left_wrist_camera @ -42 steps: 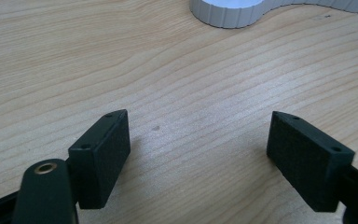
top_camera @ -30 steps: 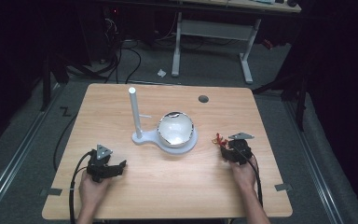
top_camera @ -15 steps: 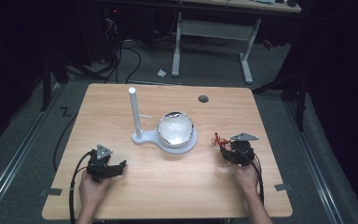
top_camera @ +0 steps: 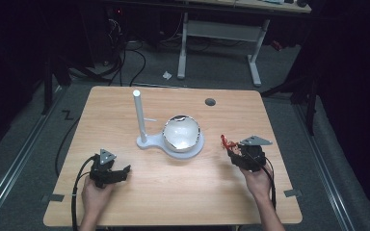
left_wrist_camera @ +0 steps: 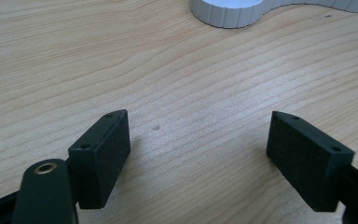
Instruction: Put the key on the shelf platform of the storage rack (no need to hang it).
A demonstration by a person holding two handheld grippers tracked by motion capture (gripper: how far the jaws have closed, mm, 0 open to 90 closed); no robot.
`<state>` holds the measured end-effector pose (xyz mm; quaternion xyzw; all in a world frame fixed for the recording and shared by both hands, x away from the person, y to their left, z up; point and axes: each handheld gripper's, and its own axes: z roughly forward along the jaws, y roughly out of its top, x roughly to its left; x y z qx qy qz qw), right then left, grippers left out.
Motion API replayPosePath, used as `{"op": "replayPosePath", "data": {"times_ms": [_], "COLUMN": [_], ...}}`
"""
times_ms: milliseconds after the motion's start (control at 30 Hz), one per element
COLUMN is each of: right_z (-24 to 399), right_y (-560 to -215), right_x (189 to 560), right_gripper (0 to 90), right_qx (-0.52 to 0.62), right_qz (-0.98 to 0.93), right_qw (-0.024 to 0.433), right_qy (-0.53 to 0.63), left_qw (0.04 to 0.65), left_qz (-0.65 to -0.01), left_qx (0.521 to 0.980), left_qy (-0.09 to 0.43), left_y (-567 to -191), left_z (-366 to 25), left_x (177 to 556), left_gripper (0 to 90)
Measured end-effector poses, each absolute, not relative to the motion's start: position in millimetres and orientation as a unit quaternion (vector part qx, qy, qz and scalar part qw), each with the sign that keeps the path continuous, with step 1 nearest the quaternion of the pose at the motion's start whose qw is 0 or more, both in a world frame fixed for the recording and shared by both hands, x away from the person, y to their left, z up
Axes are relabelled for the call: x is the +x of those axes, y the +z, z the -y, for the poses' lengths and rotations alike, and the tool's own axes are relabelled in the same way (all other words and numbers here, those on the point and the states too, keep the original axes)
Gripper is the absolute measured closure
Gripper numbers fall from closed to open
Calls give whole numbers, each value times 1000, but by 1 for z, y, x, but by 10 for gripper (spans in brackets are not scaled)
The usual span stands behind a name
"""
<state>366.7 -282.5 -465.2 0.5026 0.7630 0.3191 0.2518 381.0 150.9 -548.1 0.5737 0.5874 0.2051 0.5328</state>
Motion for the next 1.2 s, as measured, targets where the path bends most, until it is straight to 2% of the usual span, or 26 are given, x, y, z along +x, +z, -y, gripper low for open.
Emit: {"op": "replayPosePath", "data": {"times_ms": [733,1200], "right_z": [262,240], "right_y": [-425,-410], "right_x": [350,356], "right_gripper": [519,519], "right_qx": [450,416], "right_qz": [-777,-788], "right_qw": [230,210], "right_qy": [376,403], "left_qw": [533,533], "left_qz": [-587,-588], "left_qx": [574,573], "left_qy": [205,205], "left_y": [-548,-548], "left_z": [-151,-151], "left_x": [381,381], "left_gripper": [218,220]}}
